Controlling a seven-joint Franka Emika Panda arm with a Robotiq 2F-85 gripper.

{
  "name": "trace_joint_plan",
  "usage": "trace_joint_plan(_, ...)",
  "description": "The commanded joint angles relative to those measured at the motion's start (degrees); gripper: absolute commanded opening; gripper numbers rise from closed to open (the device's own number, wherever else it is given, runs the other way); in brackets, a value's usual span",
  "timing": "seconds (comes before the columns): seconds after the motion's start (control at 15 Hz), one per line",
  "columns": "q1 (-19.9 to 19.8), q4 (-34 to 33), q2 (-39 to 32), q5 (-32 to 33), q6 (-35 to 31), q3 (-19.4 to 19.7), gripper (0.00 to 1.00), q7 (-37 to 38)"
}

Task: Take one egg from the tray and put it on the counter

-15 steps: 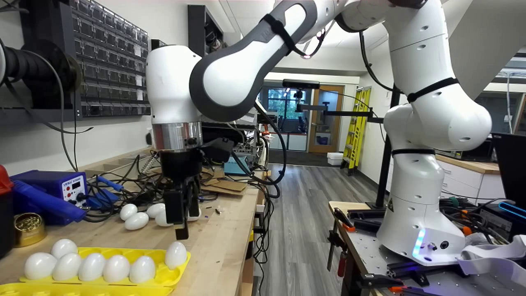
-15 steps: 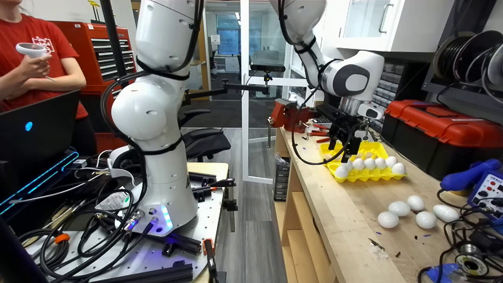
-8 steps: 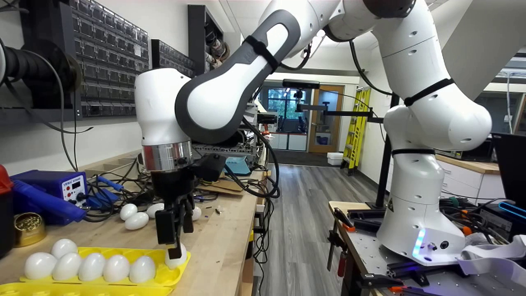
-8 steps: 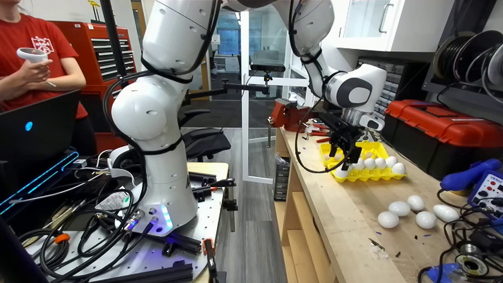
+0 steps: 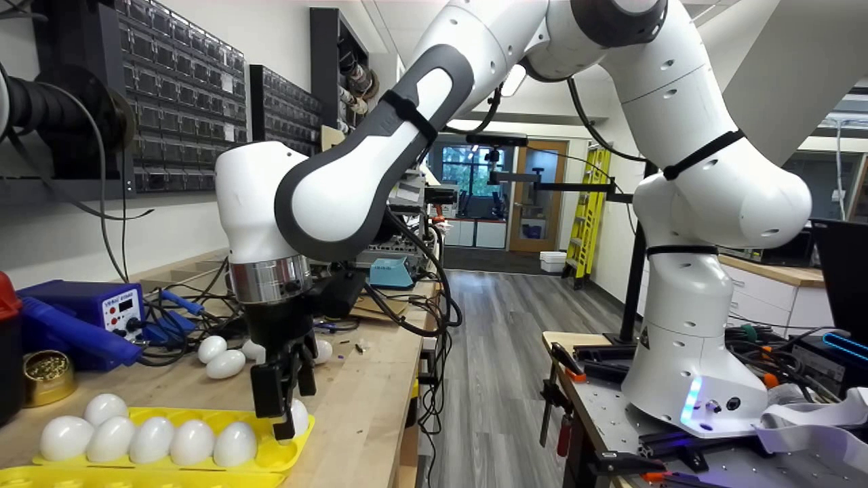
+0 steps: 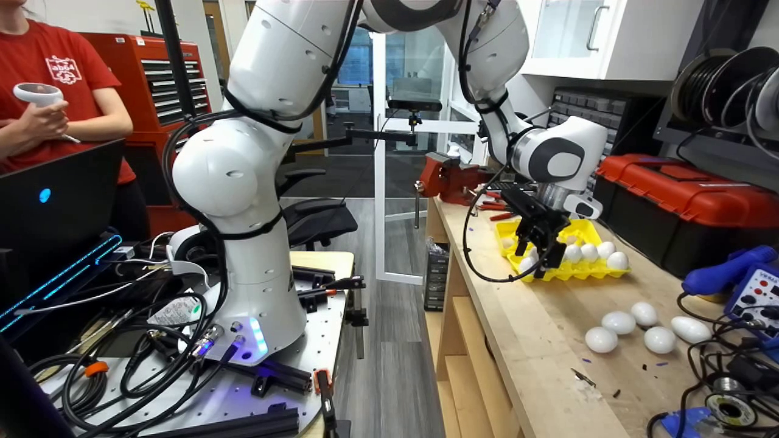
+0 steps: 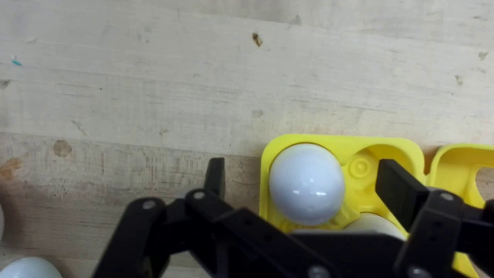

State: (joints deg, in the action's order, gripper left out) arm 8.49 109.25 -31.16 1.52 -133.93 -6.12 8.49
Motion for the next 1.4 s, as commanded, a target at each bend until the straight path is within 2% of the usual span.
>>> trace_joint_plan(0.0, -0.4, -1.1, -1.5, -1.1, -1.9, 0.6, 1.00, -1.6)
trace_joint_plan(0.13, -0.6, -1.2, -1.5, -1.6, -2.4, 0.5, 1.00, -1.8)
trace_joint_plan(0.2, -0.4, -1.1, -1.2, -1.6, -2.2, 0.6, 0.75, -1.4)
trace_joint_plan(0.33, -0.2, -0.8, -0.5, -1.5, -2.4, 0.7, 0.68, -1.4)
trace_joint_plan(0.73, 1.0, -0.7, 0.9, -0.1, -1.4, 1.2, 0.27, -0.4)
trace_joint_plan(0.8, 1.1, -0.5, 1.2, 0.1, -1.4, 1.3, 0.24, -0.3)
trace_joint_plan(1.33, 1.2, 1.8, 5.9, 2.7, 0.8, 2.6, 0.24, -0.1)
